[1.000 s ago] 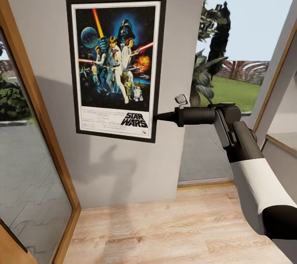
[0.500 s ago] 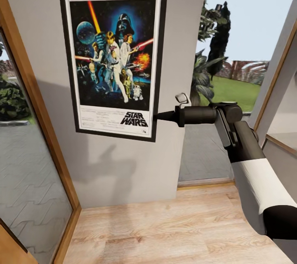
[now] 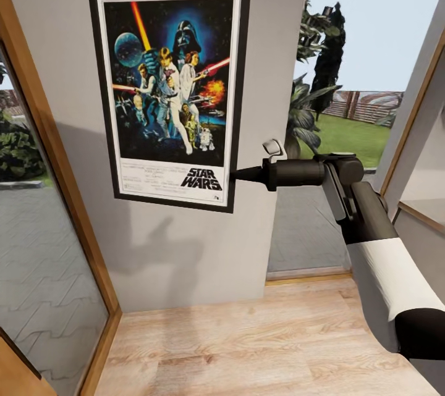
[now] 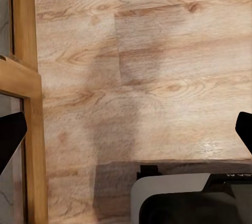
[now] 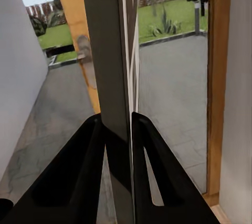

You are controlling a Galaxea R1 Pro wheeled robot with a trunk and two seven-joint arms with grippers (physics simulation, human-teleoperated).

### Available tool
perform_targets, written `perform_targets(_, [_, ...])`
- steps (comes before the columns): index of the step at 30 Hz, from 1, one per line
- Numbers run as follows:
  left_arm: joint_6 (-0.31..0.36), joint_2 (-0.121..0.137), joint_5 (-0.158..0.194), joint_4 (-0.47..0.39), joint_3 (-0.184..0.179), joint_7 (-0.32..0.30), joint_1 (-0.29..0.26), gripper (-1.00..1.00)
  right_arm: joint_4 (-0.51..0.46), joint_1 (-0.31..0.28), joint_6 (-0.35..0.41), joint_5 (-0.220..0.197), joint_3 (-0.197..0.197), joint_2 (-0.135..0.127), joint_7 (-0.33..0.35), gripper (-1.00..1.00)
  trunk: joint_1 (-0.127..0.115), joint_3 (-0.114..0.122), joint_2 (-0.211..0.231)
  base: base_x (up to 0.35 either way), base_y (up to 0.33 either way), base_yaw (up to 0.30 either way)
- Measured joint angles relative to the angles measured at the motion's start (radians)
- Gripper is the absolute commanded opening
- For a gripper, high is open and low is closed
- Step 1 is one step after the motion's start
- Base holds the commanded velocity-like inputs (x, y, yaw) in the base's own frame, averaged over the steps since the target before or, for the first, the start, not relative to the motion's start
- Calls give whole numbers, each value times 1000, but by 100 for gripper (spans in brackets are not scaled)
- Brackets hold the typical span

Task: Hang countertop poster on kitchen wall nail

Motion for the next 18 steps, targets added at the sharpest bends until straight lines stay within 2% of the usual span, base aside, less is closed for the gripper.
perform_targets(5, [0, 0, 0, 0, 0, 0, 0, 100, 0, 0, 0, 0, 0, 0, 0, -100, 0, 0, 0, 159, 0, 0])
perform_targets(18, [0, 0, 0, 0, 0, 0, 0, 100, 0, 0, 0, 2, -1, 0, 0, -100, -1, 0, 0, 313, 0, 0])
